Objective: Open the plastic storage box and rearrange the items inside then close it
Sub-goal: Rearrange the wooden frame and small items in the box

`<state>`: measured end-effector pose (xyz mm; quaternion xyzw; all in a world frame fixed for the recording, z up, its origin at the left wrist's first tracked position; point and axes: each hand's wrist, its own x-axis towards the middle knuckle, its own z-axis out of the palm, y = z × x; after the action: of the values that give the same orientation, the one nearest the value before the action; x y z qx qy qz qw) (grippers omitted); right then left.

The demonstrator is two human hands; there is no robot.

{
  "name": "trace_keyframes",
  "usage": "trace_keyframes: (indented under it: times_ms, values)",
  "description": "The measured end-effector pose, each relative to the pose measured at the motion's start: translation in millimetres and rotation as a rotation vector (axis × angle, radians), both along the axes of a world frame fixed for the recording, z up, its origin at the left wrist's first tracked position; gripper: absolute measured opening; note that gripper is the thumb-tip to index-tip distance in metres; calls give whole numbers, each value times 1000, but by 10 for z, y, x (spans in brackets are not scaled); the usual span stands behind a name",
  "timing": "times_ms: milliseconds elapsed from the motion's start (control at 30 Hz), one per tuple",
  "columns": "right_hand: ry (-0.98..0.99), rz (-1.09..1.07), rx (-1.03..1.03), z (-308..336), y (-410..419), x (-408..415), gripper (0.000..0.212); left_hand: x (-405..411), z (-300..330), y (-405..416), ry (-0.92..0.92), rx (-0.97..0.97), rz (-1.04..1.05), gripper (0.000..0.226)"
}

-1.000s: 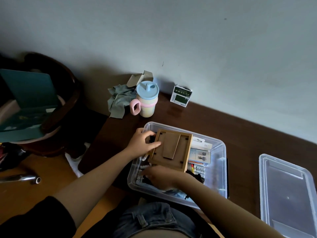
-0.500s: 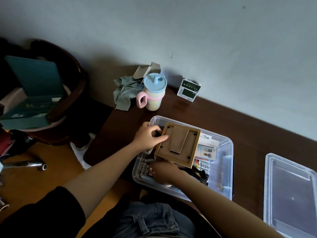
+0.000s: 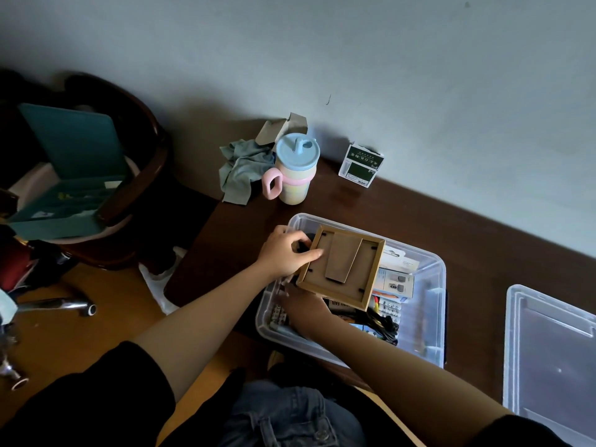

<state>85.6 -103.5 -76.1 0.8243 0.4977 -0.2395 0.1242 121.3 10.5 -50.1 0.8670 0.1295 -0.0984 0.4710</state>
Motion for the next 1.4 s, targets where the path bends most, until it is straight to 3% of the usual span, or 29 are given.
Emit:
trace_keyframes:
  times_ms: [233, 700, 800, 933, 1067, 1167, 1267, 1400]
  values:
    - [-10, 314, 140, 112, -87, 87, 39, 6, 9, 8, 1, -4, -19, 24]
    - [-144, 395, -147, 34, 5, 65, 42, -1, 61, 13, 44, -23, -26, 23]
    - [-93, 253, -45, 104, -18, 51, 38, 3, 47, 27, 49, -14, -36, 26]
    - [373, -182, 188, 359, -170, -9, 35, 19, 10, 38, 57, 3, -40, 22]
    - [439, -306, 341, 612, -387, -80, 32, -14, -5, 27, 31, 16, -20, 37]
    - [530, -443, 431, 765, -637, -116, 19, -75, -4, -24, -139, 89, -9, 48]
    - [731, -577, 418, 922, -945, -50, 14, -116, 35, -84, -229, 153, -3, 56]
    - [863, -689, 259, 1020, -1385, 122, 25, -103, 152, -160, -326, 207, -67, 64]
